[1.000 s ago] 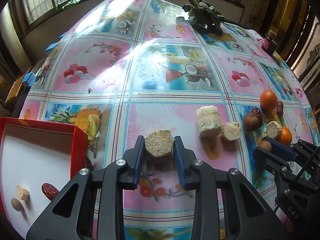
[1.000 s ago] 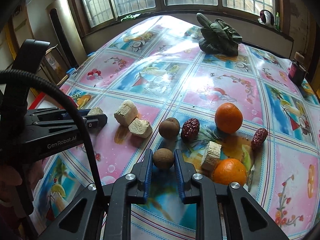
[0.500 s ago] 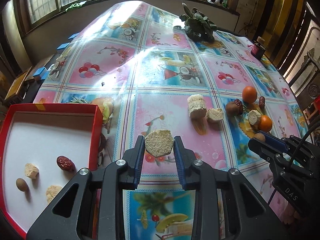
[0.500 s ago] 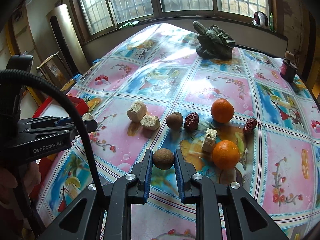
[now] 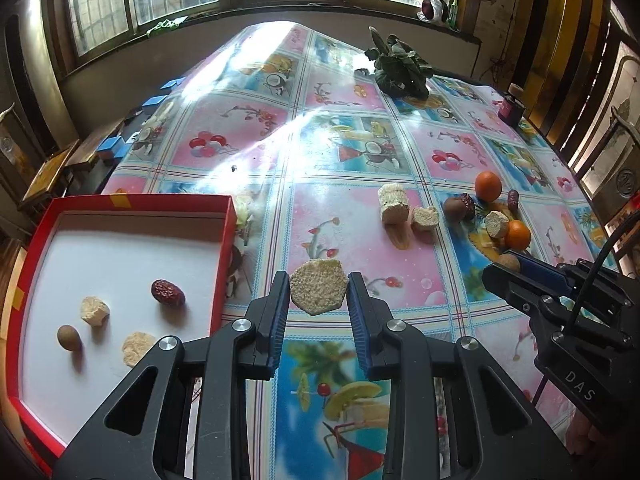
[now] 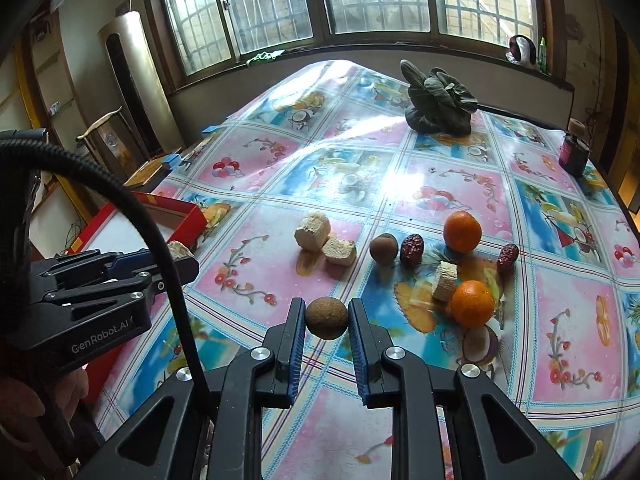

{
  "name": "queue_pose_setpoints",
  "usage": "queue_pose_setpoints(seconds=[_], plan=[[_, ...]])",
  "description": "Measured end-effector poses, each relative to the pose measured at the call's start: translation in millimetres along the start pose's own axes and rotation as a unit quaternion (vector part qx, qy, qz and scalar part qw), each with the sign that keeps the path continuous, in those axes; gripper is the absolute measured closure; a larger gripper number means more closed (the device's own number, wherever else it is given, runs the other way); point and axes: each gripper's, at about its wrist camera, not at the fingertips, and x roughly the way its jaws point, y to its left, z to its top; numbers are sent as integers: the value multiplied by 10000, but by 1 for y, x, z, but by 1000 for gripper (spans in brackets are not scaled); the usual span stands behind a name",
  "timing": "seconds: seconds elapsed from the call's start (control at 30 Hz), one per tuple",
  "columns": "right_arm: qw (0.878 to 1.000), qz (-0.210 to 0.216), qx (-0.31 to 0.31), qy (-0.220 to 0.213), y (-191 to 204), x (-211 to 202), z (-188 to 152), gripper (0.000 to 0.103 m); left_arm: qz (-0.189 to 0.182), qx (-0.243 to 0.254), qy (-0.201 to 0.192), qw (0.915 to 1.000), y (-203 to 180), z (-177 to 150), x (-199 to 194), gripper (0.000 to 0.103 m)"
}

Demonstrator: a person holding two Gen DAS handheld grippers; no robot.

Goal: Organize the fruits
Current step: 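Carry the cake and longan toward the tray, lowering them inside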

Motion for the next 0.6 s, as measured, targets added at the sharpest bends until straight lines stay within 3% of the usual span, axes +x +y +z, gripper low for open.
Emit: queue_pose_setpoints(seconds=[0.6], plan=[[9954,623,-728,45,90,7,8,82,511,-491,-180,9973,73,-27,-36,75]])
